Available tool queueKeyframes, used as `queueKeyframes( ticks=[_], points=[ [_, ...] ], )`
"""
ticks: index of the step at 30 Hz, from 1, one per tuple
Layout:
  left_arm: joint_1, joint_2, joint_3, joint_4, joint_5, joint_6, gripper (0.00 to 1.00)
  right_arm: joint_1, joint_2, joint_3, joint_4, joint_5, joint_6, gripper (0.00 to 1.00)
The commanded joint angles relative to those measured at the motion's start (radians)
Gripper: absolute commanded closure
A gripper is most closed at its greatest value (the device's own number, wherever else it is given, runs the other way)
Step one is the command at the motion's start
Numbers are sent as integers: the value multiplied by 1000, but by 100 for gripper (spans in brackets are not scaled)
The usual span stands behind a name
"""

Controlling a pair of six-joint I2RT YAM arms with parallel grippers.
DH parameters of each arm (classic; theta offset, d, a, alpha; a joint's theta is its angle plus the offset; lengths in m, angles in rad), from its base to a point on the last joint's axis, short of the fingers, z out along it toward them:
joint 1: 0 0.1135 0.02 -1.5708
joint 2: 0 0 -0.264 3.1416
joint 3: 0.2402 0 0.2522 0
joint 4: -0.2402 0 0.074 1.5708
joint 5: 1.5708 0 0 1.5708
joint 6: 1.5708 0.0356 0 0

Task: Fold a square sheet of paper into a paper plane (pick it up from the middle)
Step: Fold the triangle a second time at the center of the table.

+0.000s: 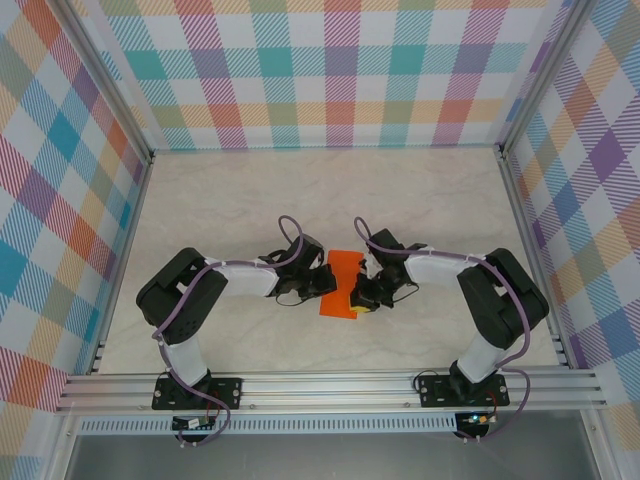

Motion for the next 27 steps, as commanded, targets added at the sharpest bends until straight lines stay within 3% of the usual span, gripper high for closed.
queueKeyframes(
  ticks=[1,12,17,27],
  points=[
    [-5,23,3,-96,-63,4,95,10,-7,48,9,-32,15,99],
    [-5,23,12,-101,-60,2,94,40,127,131,33,-54,20,98],
    [-6,23,14,-103,-60,2,94,42,175,109,10,14,8,98],
    [-5,24,1,-111,-86,-3,94,43,105,1,11,-7,-4,96]
  ],
)
